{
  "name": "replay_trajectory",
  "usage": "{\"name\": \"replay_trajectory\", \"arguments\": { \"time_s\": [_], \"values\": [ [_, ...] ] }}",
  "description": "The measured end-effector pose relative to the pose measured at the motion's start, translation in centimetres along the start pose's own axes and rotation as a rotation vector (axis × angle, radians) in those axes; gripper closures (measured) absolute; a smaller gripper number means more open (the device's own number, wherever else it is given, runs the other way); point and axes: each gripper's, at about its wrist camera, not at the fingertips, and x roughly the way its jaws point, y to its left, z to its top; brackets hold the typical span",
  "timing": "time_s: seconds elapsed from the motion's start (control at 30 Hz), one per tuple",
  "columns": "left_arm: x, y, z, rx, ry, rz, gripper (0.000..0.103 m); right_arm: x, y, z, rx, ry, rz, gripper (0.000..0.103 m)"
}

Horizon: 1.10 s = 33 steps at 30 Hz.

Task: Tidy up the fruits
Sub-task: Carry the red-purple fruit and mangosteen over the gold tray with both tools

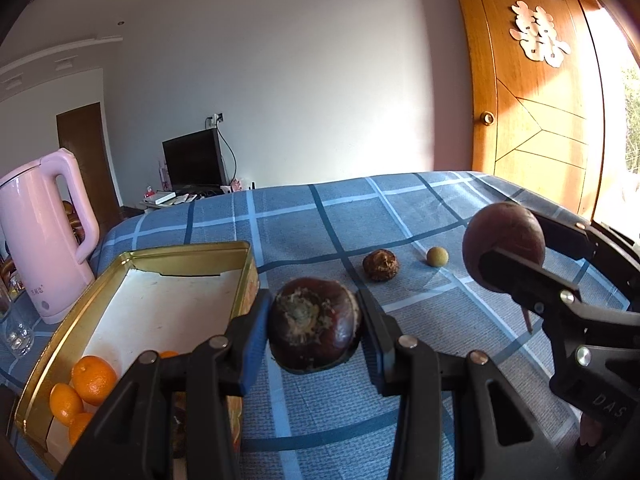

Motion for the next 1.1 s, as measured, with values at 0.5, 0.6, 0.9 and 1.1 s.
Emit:
{"name": "replay_trajectory", "arguments": {
  "time_s": [0.5,0.6,0.9,1.1],
  "values": [
    [-0.8,2.0,-0.5,-0.027,-0.008,0.023,0.059,0.6,2.4,0.6,-0.026,0.008,0.05,0.05],
    [-1.0,2.5,-0.5,-0.036,-0.009,0.027,0.059,0.6,2.7,0.9,-0.031,0.006,0.056,0.05],
    [-1.6,3.7,-0.5,-0.051,-0.02,0.035,0.059,1.1,4.0,1.3,-0.054,0.012,0.072,0.05],
    [-2.1,4.5,-0.5,-0.065,-0.028,0.038,0.059,1.2,4.9,1.8,-0.072,0.007,0.088,0.05]
  ]
}}
